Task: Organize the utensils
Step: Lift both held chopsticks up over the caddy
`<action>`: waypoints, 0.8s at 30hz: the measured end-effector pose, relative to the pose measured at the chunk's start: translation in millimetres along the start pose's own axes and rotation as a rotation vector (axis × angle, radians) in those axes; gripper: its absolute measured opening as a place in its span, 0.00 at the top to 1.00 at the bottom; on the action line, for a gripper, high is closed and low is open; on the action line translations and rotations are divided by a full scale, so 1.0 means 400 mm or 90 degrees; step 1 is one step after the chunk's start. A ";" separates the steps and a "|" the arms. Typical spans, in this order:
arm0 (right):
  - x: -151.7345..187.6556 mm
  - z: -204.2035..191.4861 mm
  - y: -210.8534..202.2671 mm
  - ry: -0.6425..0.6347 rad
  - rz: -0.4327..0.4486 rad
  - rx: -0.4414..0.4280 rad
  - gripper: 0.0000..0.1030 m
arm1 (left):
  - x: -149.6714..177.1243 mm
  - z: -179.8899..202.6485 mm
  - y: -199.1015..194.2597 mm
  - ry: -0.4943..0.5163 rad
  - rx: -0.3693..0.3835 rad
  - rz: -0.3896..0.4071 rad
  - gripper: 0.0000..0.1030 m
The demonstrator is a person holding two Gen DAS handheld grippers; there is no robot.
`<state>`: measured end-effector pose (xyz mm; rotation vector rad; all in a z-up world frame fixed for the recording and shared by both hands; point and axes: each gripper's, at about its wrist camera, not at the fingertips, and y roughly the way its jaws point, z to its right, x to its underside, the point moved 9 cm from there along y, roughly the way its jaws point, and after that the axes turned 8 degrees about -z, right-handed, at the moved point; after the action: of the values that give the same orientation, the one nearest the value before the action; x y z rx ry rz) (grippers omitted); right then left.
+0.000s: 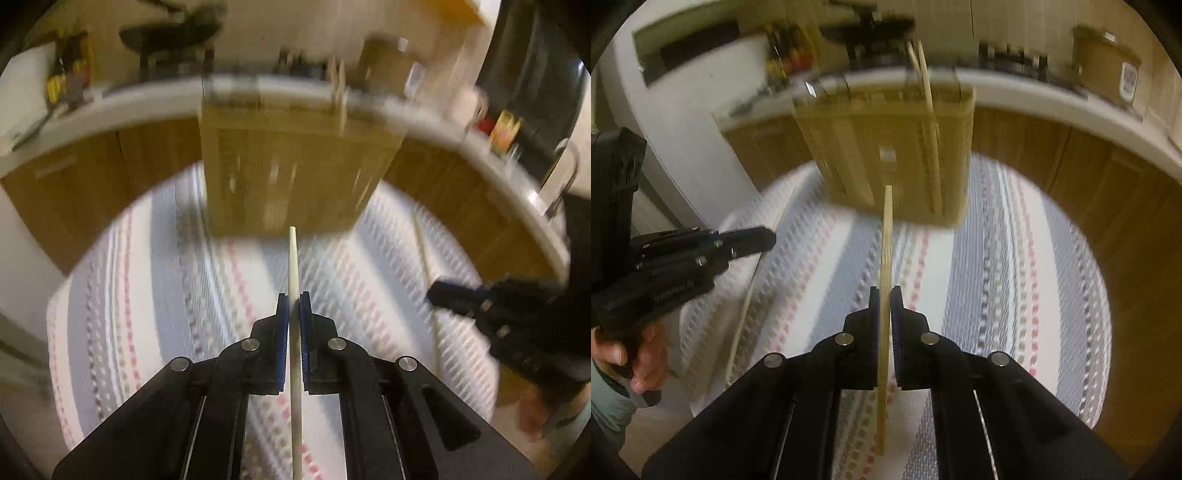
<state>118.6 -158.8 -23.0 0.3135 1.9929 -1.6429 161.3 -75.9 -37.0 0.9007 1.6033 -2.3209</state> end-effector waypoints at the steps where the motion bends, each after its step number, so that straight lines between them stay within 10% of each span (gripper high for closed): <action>1: -0.019 -0.005 -0.029 -0.002 0.031 -0.011 0.96 | -0.026 0.008 -0.045 0.000 0.015 0.049 0.97; 12: -0.228 -0.028 -0.261 -0.046 0.291 0.019 0.96 | -0.292 0.017 -0.392 -0.018 0.026 0.387 0.97; 24: -0.442 0.053 -0.281 -0.035 0.396 0.071 0.96 | -0.457 -0.027 -0.438 -0.053 0.008 0.519 0.97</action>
<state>214.9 -178.1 163.4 0.8259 1.5446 -1.3331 230.0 -29.8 202.5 1.1583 0.9208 -1.7513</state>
